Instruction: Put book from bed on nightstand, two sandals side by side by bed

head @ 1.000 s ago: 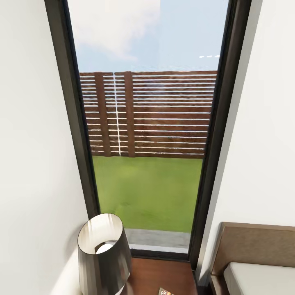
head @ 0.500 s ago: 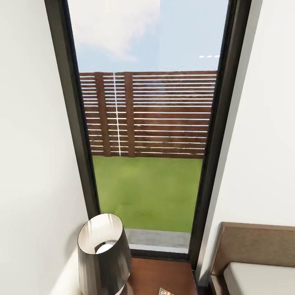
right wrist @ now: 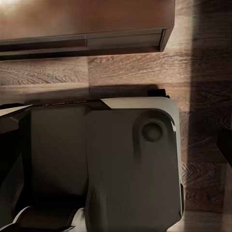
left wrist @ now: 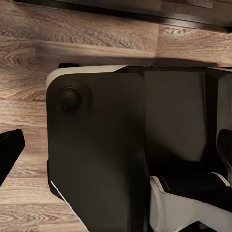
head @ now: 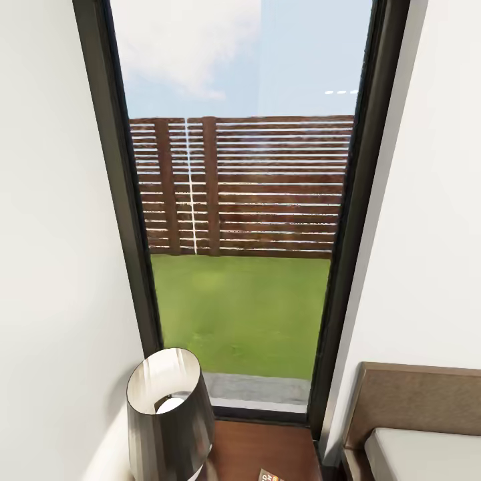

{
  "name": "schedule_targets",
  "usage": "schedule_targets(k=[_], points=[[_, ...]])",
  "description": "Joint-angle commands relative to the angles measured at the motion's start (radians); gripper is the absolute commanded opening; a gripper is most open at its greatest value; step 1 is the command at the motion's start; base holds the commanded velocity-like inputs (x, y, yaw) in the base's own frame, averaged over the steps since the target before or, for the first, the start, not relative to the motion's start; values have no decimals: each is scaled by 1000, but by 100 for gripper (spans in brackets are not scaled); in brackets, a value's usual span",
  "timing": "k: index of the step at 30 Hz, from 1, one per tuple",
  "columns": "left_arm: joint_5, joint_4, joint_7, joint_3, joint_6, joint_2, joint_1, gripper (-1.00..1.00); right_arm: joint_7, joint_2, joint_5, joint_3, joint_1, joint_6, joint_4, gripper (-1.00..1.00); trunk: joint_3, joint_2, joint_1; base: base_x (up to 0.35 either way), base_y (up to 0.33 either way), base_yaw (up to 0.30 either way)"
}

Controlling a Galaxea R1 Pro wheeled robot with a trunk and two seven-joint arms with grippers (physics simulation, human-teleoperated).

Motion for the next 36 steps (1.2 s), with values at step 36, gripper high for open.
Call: schedule_targets(k=[36], points=[[10,1,-3,-8,-4,0,0,100,3,0,7,-8,-1,-5,3,100,0,-1,0,0,0,0]])
